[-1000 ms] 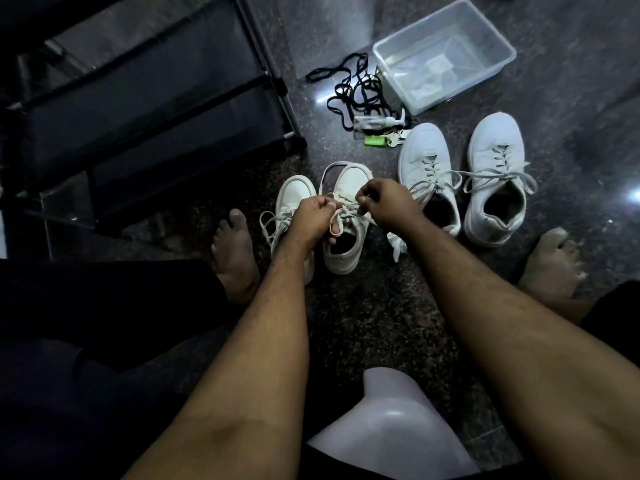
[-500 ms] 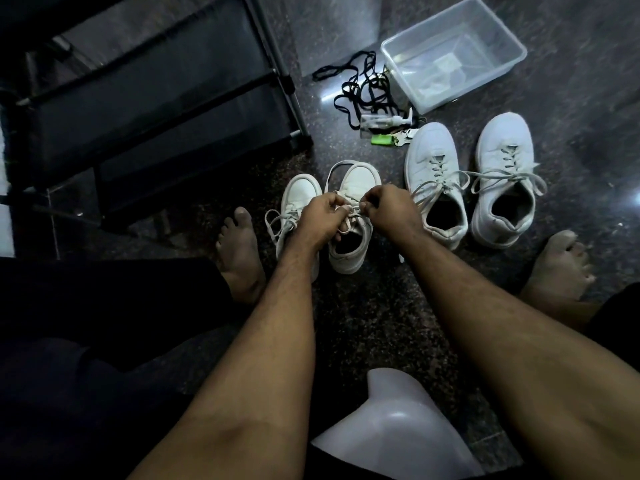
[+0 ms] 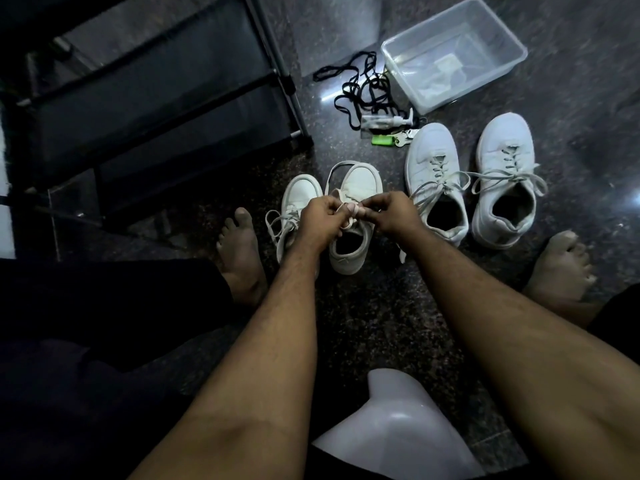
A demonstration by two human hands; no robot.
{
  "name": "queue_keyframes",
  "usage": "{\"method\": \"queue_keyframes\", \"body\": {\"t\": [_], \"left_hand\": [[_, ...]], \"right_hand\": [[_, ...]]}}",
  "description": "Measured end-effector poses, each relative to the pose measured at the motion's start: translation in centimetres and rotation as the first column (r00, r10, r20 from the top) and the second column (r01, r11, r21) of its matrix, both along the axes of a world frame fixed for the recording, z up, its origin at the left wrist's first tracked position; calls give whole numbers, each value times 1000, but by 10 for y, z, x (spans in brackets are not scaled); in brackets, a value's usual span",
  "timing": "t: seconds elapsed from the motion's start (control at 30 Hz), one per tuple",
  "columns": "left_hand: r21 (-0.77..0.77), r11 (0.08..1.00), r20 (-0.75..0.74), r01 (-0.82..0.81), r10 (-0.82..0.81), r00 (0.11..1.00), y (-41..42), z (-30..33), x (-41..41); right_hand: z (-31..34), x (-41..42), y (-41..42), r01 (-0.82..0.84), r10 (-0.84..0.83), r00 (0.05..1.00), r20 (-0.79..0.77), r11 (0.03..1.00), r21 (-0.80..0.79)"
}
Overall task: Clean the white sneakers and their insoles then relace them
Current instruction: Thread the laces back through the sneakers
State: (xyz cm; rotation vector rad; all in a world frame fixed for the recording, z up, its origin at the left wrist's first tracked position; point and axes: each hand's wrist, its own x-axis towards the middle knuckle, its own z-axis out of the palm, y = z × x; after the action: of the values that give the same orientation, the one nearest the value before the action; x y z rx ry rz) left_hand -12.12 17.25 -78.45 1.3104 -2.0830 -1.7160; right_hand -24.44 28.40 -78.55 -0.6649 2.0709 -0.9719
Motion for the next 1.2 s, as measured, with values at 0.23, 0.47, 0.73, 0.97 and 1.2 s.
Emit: {"method": "queue_keyframes", "body": {"t": [0.23,0.47,0.73,0.97,1.2], "left_hand": [[41,999,-25,18,-17,1000,-2,-2,4],[-144,972,81,-187,200,976,2,-18,5],[-265,924,100,-275,310,946,7,-7,7],[-394,786,58,-476,539,841,23,3,16],[-408,785,84,-466,540,837,27,5,19]], "right_hand": [[3,-2,0,-51,51,999,0,998,33],[8,-8,6,-168,208,958,-199,965,202],[17,-11,15,-185,352,912,-212,812,553],[32,-21,18,-116,299,928,-221,797,592],[24,-9,21,-54,296,877,-377,842,537]]}}
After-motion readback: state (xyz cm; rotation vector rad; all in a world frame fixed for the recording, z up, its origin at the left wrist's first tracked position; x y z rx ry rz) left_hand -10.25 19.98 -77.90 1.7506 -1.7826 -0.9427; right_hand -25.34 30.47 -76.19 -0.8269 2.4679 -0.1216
